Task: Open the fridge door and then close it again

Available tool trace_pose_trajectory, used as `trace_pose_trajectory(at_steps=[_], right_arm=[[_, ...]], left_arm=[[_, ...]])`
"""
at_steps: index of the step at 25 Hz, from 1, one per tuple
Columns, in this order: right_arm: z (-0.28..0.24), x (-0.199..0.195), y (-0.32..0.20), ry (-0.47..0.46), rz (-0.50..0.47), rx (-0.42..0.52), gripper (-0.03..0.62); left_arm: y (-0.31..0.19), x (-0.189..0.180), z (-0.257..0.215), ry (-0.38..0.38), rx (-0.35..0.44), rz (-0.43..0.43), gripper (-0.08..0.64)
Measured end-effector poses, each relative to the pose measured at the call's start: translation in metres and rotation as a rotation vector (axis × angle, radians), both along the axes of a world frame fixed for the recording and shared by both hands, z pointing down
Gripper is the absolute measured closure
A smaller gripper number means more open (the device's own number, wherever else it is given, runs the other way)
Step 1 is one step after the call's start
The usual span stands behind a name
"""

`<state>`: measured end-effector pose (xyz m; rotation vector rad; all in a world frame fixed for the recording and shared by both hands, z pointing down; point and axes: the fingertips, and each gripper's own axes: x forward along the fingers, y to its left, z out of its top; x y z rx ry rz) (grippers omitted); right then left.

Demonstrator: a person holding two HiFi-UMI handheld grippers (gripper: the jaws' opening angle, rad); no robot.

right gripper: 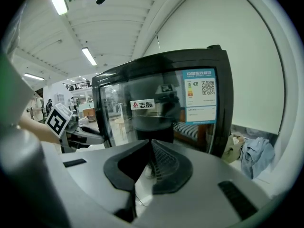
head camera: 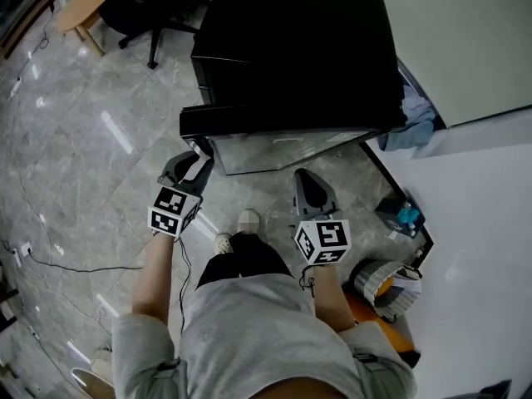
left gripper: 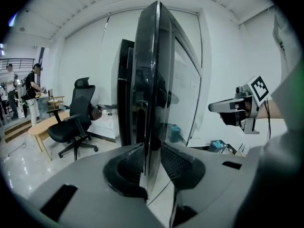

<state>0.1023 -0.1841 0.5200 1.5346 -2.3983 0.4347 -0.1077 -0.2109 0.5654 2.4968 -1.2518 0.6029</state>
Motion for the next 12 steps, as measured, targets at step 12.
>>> trace_pose_trajectory(at_steps=[12], right_arm=[[-0.012, 0.000, 0.035, 0.000, 0.028, 0.027, 0.566]], left_arm=[[0.068, 0.019, -0.002, 0.037, -0.022, -0.022, 0.451]])
